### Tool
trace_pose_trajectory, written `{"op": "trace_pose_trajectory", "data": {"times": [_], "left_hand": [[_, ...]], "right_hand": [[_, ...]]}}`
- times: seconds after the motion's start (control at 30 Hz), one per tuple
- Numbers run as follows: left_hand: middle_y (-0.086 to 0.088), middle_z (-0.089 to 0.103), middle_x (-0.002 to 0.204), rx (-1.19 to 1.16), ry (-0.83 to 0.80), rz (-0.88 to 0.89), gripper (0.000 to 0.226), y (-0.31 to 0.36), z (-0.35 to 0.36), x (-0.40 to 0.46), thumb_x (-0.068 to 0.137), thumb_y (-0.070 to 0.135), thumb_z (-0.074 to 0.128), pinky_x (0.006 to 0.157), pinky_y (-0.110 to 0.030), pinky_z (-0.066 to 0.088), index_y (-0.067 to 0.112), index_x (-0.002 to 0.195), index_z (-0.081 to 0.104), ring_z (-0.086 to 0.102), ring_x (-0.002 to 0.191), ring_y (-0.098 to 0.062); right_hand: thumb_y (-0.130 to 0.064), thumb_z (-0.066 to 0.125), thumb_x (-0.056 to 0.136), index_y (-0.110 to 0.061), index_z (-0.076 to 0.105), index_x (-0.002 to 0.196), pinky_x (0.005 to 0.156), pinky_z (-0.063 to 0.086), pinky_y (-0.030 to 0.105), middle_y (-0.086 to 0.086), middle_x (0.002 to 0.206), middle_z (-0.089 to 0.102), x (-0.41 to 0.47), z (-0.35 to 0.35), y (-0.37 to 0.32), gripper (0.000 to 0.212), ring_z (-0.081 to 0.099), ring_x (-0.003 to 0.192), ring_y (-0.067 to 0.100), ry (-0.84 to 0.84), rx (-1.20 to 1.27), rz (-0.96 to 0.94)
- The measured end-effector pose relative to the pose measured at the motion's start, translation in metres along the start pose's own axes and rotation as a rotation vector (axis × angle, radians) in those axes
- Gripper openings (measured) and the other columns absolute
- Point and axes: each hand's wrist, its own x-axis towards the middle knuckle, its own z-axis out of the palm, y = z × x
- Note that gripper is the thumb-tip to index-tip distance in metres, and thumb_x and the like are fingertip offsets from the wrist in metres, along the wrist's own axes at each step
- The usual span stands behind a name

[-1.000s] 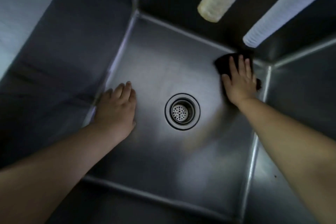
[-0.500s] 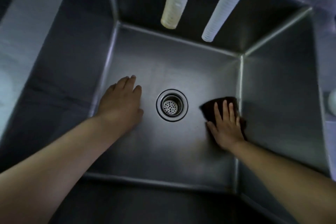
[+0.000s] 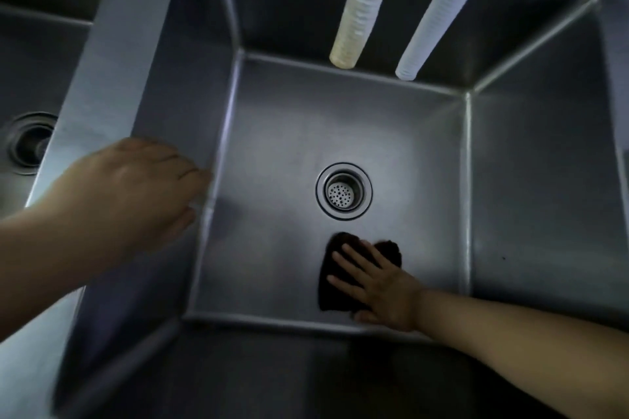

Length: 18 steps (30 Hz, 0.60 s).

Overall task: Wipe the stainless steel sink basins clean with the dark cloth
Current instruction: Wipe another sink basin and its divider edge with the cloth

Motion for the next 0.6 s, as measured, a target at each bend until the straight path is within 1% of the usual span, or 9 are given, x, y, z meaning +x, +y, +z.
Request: {"op": "trace_pose_trajectory", "data": {"times": [0.07, 0.13, 0.27, 0.3, 0.33, 0.4, 0.47, 0.53, 0.6], "left_hand": [[-0.005, 0.069, 0.078, -0.029, 0.013, 0.022, 0.039, -0.003, 0.004, -0.001, 0.076, 0.037, 0.042, 0.079, -0.043, 0.039, 0.016, 0.089, 0.071, 0.064, 0.075, -0.031], [-0.005, 0.068, 0.074, -0.045, 0.014, 0.001, 0.039, -0.003, 0.005, 0.001, 0.077, 0.037, 0.039, 0.079, -0.042, 0.037, 0.016, 0.085, 0.07, 0.064, 0.073, -0.031], [-0.005, 0.066, 0.07, -0.046, 0.017, -0.011, 0.036, 0.0, 0.001, 0.002, 0.076, 0.035, 0.039, 0.077, -0.042, 0.038, 0.015, 0.075, 0.069, 0.063, 0.071, -0.031], [-0.005, 0.066, 0.07, -0.049, 0.013, -0.006, 0.034, 0.0, -0.001, 0.002, 0.076, 0.035, 0.041, 0.078, -0.042, 0.038, 0.016, 0.074, 0.069, 0.063, 0.071, -0.032], [-0.005, 0.065, 0.07, -0.055, 0.012, -0.002, 0.032, -0.001, -0.001, 0.001, 0.075, 0.035, 0.042, 0.078, -0.042, 0.038, 0.016, 0.074, 0.068, 0.062, 0.072, -0.032], [-0.004, 0.065, 0.07, -0.057, 0.019, -0.003, 0.03, -0.002, 0.001, 0.001, 0.075, 0.035, 0.043, 0.079, -0.042, 0.038, 0.017, 0.073, 0.068, 0.062, 0.072, -0.032], [-0.004, 0.064, 0.068, -0.049, 0.015, -0.004, 0.03, -0.002, 0.003, 0.001, 0.076, 0.035, 0.044, 0.08, -0.042, 0.038, 0.017, 0.072, 0.067, 0.061, 0.071, -0.032], [-0.003, 0.064, 0.067, -0.056, 0.01, -0.005, 0.029, -0.002, 0.004, 0.001, 0.076, 0.035, 0.044, 0.08, -0.042, 0.038, 0.017, 0.071, 0.067, 0.061, 0.071, -0.032], [-0.003, 0.063, 0.065, -0.067, 0.018, -0.001, 0.028, -0.002, 0.003, 0.001, 0.076, 0.034, 0.045, 0.079, -0.042, 0.038, 0.018, 0.069, 0.066, 0.061, 0.069, -0.032]], "right_hand": [[-0.064, 0.05, 0.083, -0.029, 0.037, 0.143, 0.11, 0.025, 0.06, 0.011, 0.149, 0.034, 0.013, 0.001, 0.001, 0.07, 0.03, 0.137, 0.033, 0.016, -0.011, -0.036], [-0.06, 0.045, 0.087, -0.028, 0.035, 0.144, 0.11, 0.025, 0.059, 0.01, 0.15, 0.032, 0.014, 0.002, 0.008, 0.066, 0.029, 0.138, 0.033, 0.02, 0.003, -0.008], [-0.052, 0.037, 0.086, -0.02, 0.036, 0.141, 0.109, 0.014, 0.053, 0.017, 0.146, 0.038, -0.008, 0.001, 0.039, 0.064, 0.033, 0.134, 0.041, -0.014, 0.066, 0.283], [-0.051, 0.036, 0.085, -0.018, 0.037, 0.14, 0.109, 0.011, 0.052, 0.019, 0.144, 0.04, -0.016, 0.002, 0.049, 0.064, 0.03, 0.135, 0.041, -0.031, 0.051, 0.331], [-0.051, 0.035, 0.084, -0.016, 0.037, 0.139, 0.109, 0.007, 0.05, 0.021, 0.144, 0.04, -0.024, 0.002, 0.057, 0.065, 0.022, 0.139, 0.039, -0.056, 0.04, 0.371], [-0.052, 0.033, 0.084, -0.012, 0.035, 0.141, 0.11, 0.005, 0.049, 0.023, 0.144, 0.037, -0.036, 0.004, 0.061, 0.069, -0.002, 0.144, 0.033, -0.084, 0.025, 0.429], [-0.055, 0.038, 0.084, -0.011, 0.032, 0.143, 0.109, 0.006, 0.051, 0.026, 0.143, 0.038, -0.041, 0.008, 0.052, 0.074, -0.015, 0.143, 0.032, -0.07, 0.009, 0.412], [-0.058, 0.056, 0.078, -0.015, 0.04, 0.141, 0.108, 0.007, 0.053, 0.024, 0.142, 0.041, -0.04, 0.008, 0.035, 0.077, -0.009, 0.144, 0.034, -0.07, 0.011, 0.28], [-0.062, 0.063, 0.072, -0.025, 0.049, 0.136, 0.107, 0.012, 0.053, 0.015, 0.141, 0.045, -0.029, 0.002, 0.015, 0.076, 0.02, 0.141, 0.035, -0.052, -0.023, 0.104]]}}
